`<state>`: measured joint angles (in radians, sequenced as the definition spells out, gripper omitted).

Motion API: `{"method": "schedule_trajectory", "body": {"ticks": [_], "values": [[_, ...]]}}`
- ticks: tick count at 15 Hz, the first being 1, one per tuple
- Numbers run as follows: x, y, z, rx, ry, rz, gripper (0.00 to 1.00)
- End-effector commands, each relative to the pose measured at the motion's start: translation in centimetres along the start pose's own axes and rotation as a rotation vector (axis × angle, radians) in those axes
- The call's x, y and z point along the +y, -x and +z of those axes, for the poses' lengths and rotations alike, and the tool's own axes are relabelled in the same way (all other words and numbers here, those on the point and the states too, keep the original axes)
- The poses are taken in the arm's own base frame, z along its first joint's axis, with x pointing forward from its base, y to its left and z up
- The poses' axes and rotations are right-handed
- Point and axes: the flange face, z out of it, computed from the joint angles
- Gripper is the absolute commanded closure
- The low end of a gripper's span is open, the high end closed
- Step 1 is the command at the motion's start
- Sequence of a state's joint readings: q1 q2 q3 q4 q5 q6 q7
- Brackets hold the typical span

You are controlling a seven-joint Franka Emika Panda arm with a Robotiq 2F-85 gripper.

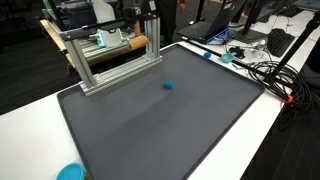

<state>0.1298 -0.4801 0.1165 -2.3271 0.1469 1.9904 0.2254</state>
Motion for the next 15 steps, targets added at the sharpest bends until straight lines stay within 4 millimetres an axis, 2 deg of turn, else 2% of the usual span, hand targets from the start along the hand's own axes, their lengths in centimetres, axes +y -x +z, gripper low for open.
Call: {"method": "schedule_trajectory", "body": {"ticks": [1,3,4,6,8,10,15], "values": [[6.4,3.4,-3.5,0.006,-0.070,-0.074,0.00],[10.2,4.1,-4.0,-0.003,-0.108,-0.083,0.00],[7.9,2.5,-3.9,0.001,-0.059,-0.060,0.00],[10.4,3.3,-4.3,0.005,-0.082,-0.066,0.00],[10.6,3.6,-4.1,0.001,-0.085,-0.069,0.00],[10.9,3.3,-3.0,0.051,-0.005,-0.032,0.00],[13.9,4.3,0.0,0.075,0.142,0.195,0.00]]}}
